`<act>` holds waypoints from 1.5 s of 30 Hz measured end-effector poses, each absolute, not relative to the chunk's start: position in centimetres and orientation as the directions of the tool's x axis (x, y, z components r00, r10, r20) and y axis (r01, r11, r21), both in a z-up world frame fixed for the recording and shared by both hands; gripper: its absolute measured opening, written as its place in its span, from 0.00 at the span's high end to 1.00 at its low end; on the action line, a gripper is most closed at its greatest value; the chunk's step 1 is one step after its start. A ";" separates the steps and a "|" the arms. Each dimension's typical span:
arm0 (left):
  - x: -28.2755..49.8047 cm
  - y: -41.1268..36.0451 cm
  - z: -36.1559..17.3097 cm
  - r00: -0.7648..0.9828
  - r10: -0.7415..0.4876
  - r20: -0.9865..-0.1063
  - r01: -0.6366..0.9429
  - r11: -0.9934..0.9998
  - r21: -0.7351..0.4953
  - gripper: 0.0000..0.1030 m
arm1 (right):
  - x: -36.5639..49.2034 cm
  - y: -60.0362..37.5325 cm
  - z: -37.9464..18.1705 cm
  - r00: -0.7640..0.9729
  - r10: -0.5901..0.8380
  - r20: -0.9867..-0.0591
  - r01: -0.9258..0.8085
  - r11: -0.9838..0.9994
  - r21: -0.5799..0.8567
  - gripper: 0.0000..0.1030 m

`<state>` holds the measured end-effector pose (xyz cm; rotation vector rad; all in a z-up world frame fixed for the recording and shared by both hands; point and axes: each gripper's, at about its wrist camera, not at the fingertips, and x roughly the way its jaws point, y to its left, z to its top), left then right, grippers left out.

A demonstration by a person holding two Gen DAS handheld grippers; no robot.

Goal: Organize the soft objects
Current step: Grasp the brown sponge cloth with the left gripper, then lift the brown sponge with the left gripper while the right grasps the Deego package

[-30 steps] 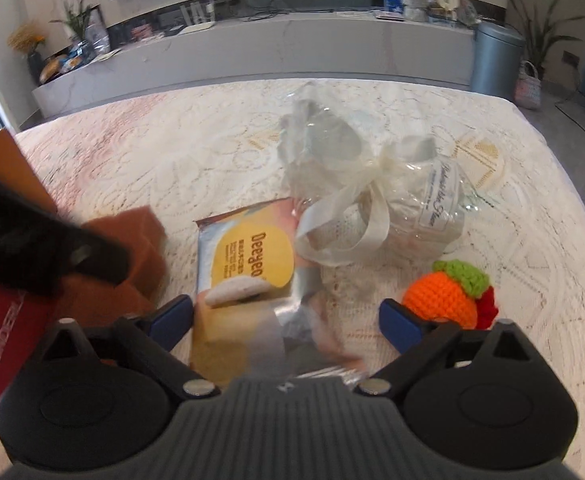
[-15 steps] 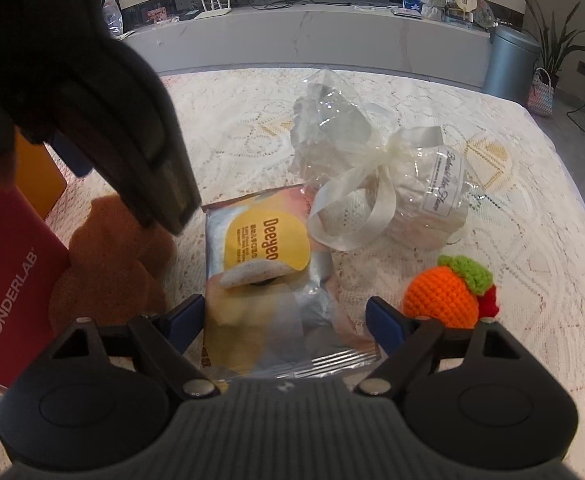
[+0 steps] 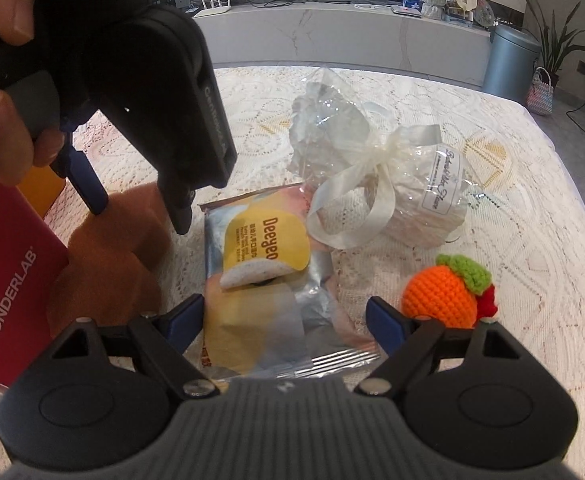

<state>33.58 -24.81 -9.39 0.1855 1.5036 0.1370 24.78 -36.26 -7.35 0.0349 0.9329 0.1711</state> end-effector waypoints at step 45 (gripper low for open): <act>27.9 -27.2 -5.8 0.302 0.163 -0.939 0.275 0.929 0.249 0.26 | 21.3 -39.8 -7.0 0.511 0.062 -0.858 -0.113 0.994 0.004 0.29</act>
